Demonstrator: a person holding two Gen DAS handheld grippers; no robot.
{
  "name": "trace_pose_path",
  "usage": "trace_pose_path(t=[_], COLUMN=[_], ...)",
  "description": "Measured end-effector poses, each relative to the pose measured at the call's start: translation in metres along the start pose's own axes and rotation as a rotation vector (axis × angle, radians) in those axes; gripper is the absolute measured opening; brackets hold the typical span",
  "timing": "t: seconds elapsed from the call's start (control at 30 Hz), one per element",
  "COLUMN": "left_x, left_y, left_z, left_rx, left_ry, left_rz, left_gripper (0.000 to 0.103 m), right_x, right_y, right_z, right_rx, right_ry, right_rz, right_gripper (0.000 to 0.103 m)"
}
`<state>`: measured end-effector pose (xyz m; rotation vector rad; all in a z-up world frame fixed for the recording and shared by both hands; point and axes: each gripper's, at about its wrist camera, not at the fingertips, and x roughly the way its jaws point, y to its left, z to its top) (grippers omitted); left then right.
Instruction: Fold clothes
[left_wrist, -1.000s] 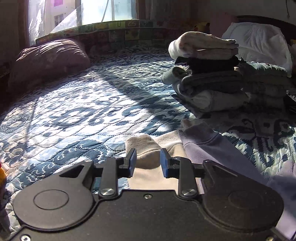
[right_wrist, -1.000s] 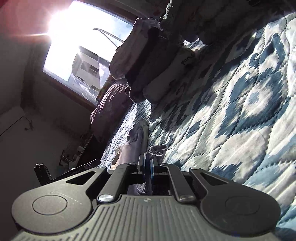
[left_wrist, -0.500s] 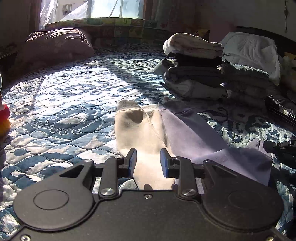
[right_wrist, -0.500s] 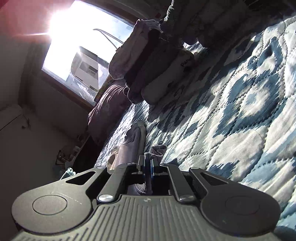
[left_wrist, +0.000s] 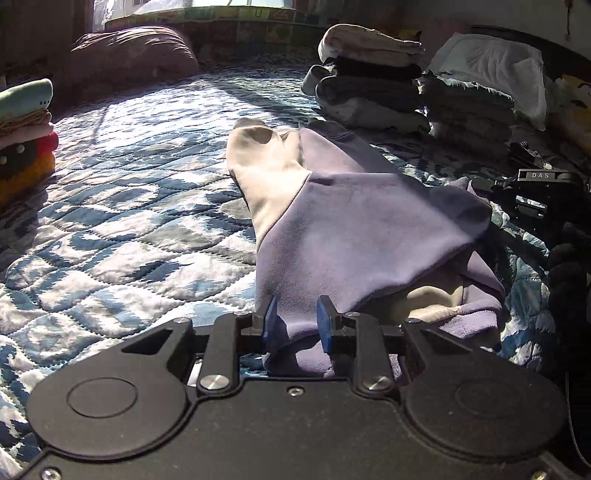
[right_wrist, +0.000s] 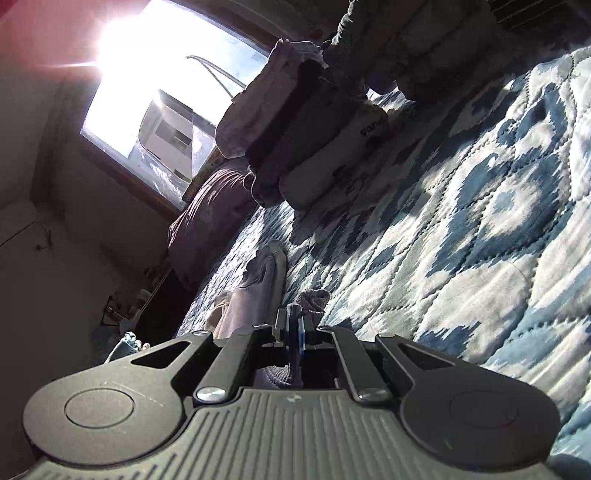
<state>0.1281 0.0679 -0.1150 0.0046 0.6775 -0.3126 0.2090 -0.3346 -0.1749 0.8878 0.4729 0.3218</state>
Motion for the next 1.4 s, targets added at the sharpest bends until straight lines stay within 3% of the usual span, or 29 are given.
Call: trace_pose_path(t=[0.1,0.2,0.3,0.4,0.53,0.63,0.8,0.93,1.07,1.2,1.4], left_x=[-0.025,-0.031,-0.029,-0.017,-0.011,-0.014,-0.002,0.004,0.007,-0.001,-0.031], left_y=[0.002,0.011,0.000,-0.006,-0.005,-0.006,-0.014,-0.029,-0.046,-0.043,-0.007], left_z=[-0.006,-0.013,-0.020,-0.026,-0.031,-0.028,-0.029,-0.034,-0.043,-0.040,-0.010], left_rx=[-0.040,-0.063,0.058,0.128,0.126,0.123,0.135,0.235,0.386,0.440,0.205], left_ry=[-0.096,-0.100,-0.084,-0.050,-0.045,-0.064,-0.023,-0.002,0.003,0.026,-0.076], left_rz=[0.021,0.019,0.069,0.104,0.127,0.125,0.145,0.186,0.239,0.187,0.069], left_gripper=[0.023,0.024,0.043,0.043,0.035,0.036,0.028,0.014,0.010,0.007,0.008], right_x=[-0.004,-0.010,-0.008,-0.003,0.005,0.011,0.010,0.011,0.012,0.020,0.025], right_y=[0.004,0.007,0.010,0.009,0.010,0.012,0.013,0.006,-0.003,-0.002,0.000], right_z=[0.006,0.015,0.021,0.024,0.023,0.022,0.030,0.033,0.035,0.029,0.026], right_rx=[0.007,0.026,0.021,0.035,0.035,0.024,0.012,0.048,0.087,0.067,0.056], right_ry=[-0.013,-0.040,-0.049,-0.051,-0.031,-0.013,-0.049,-0.052,-0.053,-0.008,0.009], right_rz=[0.021,0.058,0.069,0.074,0.071,0.068,0.080,0.065,0.048,0.000,0.001], right_gripper=[0.006,0.006,0.006,0.006,0.006,0.006,0.006,0.006,0.006,0.006,0.006])
